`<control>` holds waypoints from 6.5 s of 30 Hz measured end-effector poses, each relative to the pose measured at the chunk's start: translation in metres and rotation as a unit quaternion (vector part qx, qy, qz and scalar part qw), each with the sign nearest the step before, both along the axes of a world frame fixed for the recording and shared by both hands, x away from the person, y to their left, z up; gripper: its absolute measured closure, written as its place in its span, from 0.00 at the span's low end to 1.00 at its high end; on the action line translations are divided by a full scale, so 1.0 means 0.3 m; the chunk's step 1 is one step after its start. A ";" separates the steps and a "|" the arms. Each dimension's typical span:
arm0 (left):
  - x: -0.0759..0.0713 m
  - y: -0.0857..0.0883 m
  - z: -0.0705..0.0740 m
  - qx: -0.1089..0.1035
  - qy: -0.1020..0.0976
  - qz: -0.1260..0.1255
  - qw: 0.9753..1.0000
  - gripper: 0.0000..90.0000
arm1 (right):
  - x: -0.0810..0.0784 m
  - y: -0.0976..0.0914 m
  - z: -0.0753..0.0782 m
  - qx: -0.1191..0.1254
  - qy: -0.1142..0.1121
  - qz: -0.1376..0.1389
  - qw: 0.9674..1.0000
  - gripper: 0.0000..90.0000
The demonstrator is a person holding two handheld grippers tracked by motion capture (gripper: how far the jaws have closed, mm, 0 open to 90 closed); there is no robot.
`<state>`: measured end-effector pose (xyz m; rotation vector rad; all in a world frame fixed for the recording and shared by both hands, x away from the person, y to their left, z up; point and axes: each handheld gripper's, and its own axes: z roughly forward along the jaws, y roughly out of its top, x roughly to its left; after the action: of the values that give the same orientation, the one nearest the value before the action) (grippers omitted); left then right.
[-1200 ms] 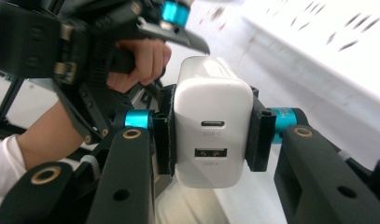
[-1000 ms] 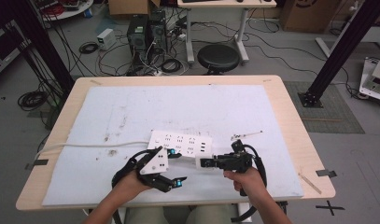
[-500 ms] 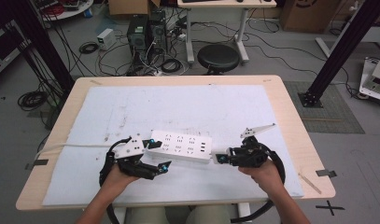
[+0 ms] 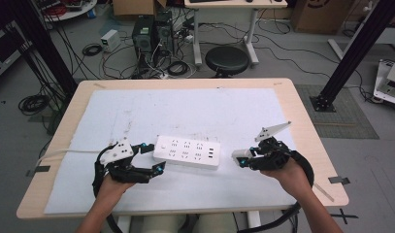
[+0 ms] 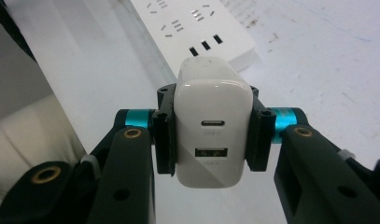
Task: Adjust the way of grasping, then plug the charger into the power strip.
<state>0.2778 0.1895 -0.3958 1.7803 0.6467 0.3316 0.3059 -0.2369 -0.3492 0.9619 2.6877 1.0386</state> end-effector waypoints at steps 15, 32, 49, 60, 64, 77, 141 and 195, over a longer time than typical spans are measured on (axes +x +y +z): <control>-0.028 0.057 -0.008 -0.003 -0.006 0.018 1.000 0.26 | 0.012 0.021 0.036 -0.030 -0.012 0.015 0.999 0.70; -0.023 0.149 -0.028 -0.004 -0.032 0.063 0.998 0.26 | 0.116 0.147 0.140 -0.098 -0.024 0.070 0.993 0.71; -0.031 0.209 -0.045 0.004 -0.039 0.080 0.996 0.26 | 0.195 0.288 0.161 -0.138 -0.016 0.117 0.983 0.71; -0.034 0.236 -0.059 0.009 -0.040 0.085 0.996 0.27 | 0.256 0.410 0.151 -0.170 -0.006 0.153 0.973 0.71; -0.033 0.242 -0.062 0.007 -0.040 0.086 0.995 0.27 | 0.269 0.441 0.138 -0.184 0.001 0.166 0.969 0.71; -0.033 0.254 -0.070 0.006 -0.040 0.087 0.995 0.26 | 0.315 0.517 0.059 -0.243 0.018 0.196 0.950 0.71; -0.014 0.252 -0.087 0.003 -0.040 0.083 0.996 0.27 | 0.385 0.672 -0.059 -0.355 0.061 0.232 0.904 0.71; -0.014 0.220 -0.052 0.003 -0.043 0.085 0.995 0.27 | 0.098 -0.055 -0.068 0.047 -0.076 -0.088 0.992 0.14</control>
<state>0.2734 0.2556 -0.4114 1.7097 0.7382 0.5250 0.3354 -0.2533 -0.3694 1.0668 2.4025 1.1577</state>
